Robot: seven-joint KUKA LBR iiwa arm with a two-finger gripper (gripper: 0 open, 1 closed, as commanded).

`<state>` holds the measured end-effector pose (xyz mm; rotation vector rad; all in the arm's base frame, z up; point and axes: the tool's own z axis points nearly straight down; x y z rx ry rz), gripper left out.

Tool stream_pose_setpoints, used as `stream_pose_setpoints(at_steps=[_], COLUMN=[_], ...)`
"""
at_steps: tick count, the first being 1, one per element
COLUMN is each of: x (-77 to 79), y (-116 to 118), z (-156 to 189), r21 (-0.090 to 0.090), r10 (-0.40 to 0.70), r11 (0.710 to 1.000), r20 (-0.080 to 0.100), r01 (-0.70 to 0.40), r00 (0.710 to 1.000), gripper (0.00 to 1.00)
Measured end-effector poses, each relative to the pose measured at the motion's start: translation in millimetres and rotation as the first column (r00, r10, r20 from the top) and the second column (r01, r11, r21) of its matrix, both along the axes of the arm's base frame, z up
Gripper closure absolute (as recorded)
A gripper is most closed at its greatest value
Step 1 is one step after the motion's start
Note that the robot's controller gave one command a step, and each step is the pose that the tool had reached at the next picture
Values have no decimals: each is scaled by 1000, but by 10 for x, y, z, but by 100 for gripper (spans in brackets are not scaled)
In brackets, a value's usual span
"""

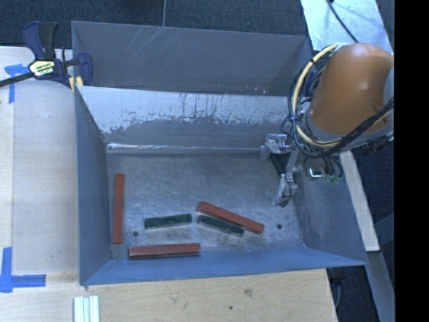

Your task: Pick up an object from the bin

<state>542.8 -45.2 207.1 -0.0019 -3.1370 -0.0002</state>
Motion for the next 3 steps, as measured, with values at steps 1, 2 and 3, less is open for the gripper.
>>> stream_pose_setpoints(at_steps=[1,2,3], x=[-106,-78,-282], y=[492,478,528], z=[-1407,-1355,-1354], r21=[0,-1,0], r10=[64,63,12], r11=[998,998,1000], r20=[-1,9,12], r01=[-64,-63,-12], r00=[998,998,1000], gripper=[0,100,100])
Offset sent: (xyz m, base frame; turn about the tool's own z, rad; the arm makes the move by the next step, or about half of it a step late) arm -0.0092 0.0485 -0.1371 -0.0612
